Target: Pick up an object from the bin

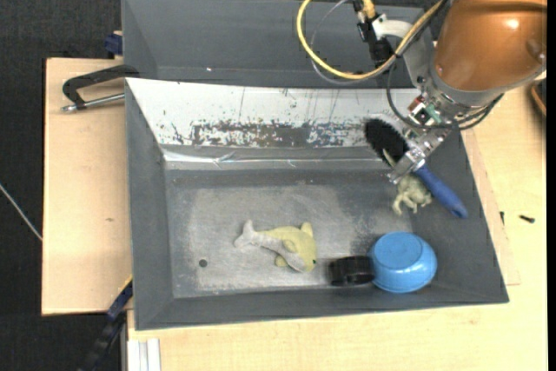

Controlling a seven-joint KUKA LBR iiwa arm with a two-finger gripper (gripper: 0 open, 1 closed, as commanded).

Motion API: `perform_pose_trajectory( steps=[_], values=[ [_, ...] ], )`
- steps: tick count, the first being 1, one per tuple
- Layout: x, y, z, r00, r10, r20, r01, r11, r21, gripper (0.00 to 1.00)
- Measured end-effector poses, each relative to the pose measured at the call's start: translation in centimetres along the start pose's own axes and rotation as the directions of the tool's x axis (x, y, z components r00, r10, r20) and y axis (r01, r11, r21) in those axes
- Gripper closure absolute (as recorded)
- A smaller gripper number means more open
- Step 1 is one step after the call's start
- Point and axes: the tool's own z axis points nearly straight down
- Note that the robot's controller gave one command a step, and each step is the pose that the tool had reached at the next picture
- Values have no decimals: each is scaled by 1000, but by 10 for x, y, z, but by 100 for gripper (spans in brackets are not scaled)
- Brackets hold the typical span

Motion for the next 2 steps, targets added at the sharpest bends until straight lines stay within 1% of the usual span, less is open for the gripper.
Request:
perform_pose_trajectory(
  steps=[2],
  values=[
    [-2, -2, -1, 1000, 7, 4, -7, 1000, -3, 100]
  ],
)
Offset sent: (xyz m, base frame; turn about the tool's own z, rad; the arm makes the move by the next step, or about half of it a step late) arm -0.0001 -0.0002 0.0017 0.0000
